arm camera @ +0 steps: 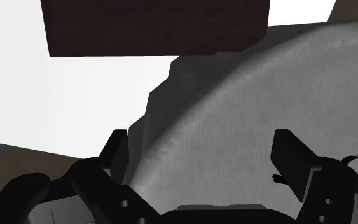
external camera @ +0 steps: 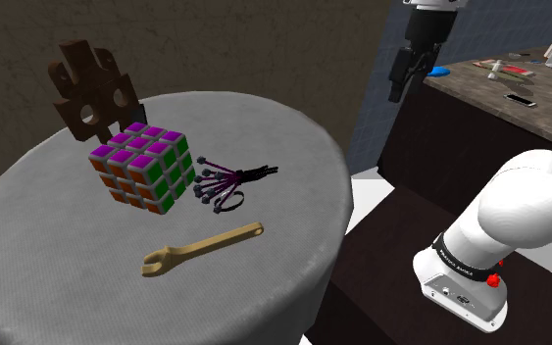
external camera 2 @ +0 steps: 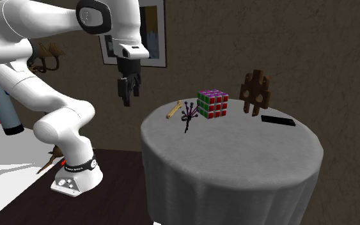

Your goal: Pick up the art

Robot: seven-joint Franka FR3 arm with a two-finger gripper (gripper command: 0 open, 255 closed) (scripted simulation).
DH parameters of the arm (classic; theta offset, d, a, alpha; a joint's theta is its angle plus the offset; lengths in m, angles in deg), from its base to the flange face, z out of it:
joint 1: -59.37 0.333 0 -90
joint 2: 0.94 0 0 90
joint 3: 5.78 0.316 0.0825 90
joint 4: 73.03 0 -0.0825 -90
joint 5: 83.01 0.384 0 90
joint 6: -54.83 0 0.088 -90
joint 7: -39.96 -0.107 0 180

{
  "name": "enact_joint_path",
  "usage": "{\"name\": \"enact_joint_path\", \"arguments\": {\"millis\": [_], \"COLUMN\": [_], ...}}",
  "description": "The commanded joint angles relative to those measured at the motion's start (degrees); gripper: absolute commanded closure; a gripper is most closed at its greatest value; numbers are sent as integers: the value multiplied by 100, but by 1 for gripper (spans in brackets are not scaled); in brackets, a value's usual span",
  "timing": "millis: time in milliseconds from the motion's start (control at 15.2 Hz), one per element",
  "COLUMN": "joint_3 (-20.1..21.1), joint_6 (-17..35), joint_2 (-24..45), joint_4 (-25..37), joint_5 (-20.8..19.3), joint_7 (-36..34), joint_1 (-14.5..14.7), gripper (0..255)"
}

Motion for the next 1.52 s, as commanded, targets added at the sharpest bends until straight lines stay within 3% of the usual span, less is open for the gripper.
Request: {"name": "enact_joint_path", "arguments": {"millis": [0,660,1452], "joint_3": [0,115,424], "joint_6": [0,2167,4314], "joint_2": [0,1265,2961], "joint_4": [0,-244,87], "joint_5": [0,95,330], "joint_7": [0,1586,3436], "joint_1": [0,871,1853], "gripper": [0,0,0]}}
